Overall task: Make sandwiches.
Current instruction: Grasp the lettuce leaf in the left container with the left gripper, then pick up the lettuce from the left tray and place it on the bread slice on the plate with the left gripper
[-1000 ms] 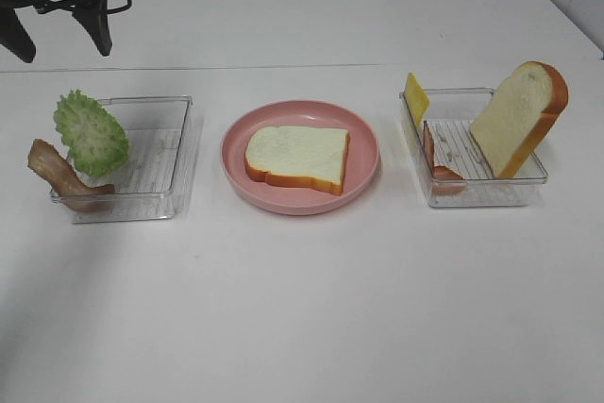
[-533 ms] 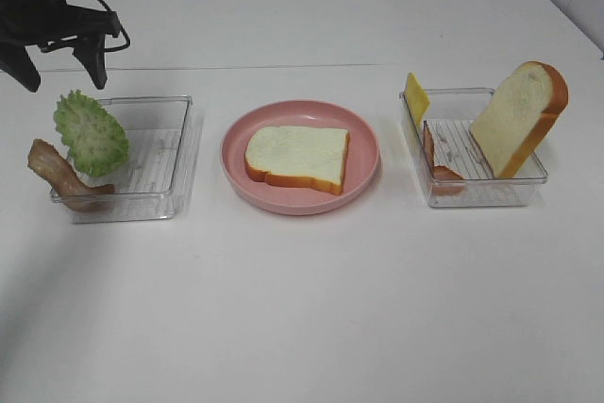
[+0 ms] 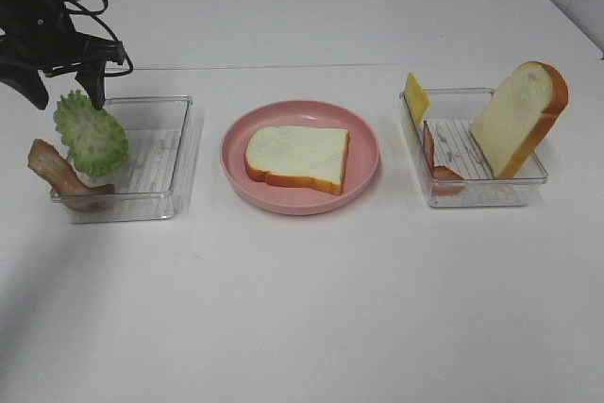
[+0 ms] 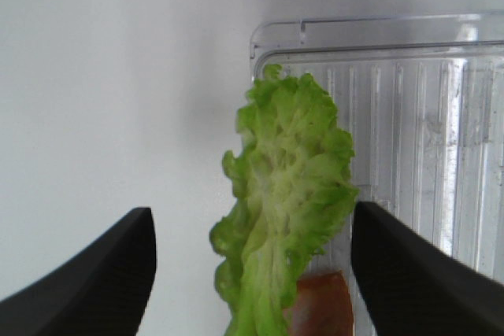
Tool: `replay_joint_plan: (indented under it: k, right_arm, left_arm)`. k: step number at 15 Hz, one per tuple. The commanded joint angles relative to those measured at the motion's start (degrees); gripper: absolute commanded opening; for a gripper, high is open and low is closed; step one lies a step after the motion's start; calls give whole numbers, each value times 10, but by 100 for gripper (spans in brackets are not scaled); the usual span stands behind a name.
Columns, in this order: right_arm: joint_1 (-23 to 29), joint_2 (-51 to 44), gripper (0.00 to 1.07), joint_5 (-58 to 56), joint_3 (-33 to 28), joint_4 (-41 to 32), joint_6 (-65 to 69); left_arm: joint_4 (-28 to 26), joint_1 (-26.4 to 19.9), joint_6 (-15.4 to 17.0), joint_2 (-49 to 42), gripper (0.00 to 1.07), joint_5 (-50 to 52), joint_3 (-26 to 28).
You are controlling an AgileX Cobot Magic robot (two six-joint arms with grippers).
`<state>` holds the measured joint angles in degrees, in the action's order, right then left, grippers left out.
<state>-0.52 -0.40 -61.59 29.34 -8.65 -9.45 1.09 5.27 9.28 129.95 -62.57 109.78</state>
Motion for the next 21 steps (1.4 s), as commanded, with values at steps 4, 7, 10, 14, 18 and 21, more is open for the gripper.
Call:
replay_joint_plan:
  k: [4,7,10,14,18,21]
  right_arm:
    - [-1,-7,79,3,-2,2,-6]
    - [-1,-7,79,3,-2,2,-6]
    - [-1,-7,79,3,-2,2,-6]
    - [-1,-7,79,3,-2,2,-6]
    - [-1,-7,79,3,-2,2,-6]
    - [-1,-7,79,3,-2,2,-6]
  left_arm:
    - [1,1,-1,12,60,9,1]
    - [1,1,-1,12,37,9,1]
    - [1,1,-1,12,16,9,1]
    - [1,1,-1,12,0,14,1]
    - [-46,1,-3,3,0,17,13]
    - [-107,1,-9,-17,0,29,44]
